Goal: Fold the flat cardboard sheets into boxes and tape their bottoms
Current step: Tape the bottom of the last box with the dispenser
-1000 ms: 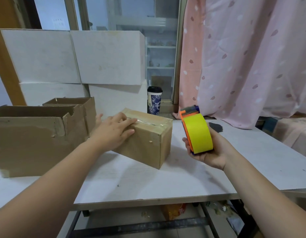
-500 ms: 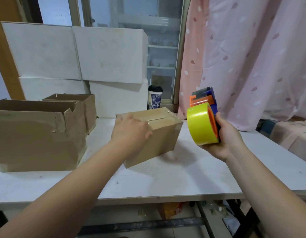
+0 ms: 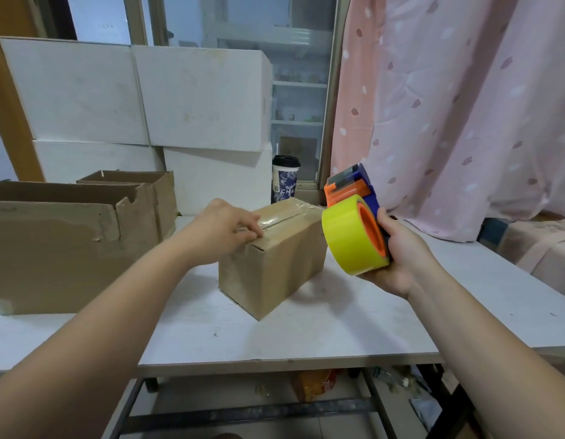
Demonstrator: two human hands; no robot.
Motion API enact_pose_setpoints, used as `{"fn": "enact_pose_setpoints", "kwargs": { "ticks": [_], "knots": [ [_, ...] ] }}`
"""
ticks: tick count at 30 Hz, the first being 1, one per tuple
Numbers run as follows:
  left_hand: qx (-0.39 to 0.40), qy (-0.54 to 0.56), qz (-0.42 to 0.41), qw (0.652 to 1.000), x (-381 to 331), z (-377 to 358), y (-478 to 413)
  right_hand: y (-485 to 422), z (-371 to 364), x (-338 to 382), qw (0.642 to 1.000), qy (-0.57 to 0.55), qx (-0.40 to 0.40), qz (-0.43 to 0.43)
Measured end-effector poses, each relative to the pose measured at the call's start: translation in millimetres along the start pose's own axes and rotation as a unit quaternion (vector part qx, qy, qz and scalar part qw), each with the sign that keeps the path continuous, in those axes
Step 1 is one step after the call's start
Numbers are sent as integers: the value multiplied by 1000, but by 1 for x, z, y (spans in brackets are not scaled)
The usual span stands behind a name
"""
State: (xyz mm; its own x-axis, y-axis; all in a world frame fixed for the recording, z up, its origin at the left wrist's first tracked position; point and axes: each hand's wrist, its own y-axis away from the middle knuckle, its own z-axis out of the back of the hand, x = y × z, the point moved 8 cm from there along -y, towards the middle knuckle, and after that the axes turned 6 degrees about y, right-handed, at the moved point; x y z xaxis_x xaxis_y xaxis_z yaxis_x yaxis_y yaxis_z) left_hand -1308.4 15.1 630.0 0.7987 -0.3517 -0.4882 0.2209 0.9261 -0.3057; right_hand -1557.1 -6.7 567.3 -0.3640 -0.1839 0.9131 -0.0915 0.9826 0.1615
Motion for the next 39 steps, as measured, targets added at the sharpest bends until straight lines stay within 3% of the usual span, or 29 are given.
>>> {"fn": "enact_pose_setpoints", "kwargs": {
  "ticks": [6, 9, 13, 17, 22, 26, 27, 29, 32, 39],
  "knots": [
    [23, 145, -35, 988, 18, -9, 12, 1, -7, 0, 1000, 22, -8, -10],
    [6, 107, -46, 993, 19, -15, 15, 3, -15, 6, 1000, 30, -8, 2],
    [-92, 43, -13, 995, 21, -19, 21, 4, -25, 9, 1000, 24, 5, 12],
    [-155, 16, -5, 988, 9, -34, 21, 3, -32, 26, 992, 79, -25, 98],
    [-165, -39, -9, 986, -19, -48, 10, 10, -54, 67, 941, 183, -79, 272],
    [-206, 13, 26, 978, -19, -36, 6, 23, -72, 93, 862, 293, -90, 403],
    [-229, 94, 36, 968, -19, -30, 10, 24, -76, 94, 832, 342, -92, 426],
    [-268, 300, 30, 915, -21, -19, 18, 24, -84, 89, 769, 440, -94, 455],
    [-261, 460, 28, 848, -31, -10, 18, 28, -95, 76, 697, 511, -83, 497],
    [-259, 639, 164, 706, -25, -25, 11, 34, -114, 72, 652, 556, -32, 515]
  ]
}}
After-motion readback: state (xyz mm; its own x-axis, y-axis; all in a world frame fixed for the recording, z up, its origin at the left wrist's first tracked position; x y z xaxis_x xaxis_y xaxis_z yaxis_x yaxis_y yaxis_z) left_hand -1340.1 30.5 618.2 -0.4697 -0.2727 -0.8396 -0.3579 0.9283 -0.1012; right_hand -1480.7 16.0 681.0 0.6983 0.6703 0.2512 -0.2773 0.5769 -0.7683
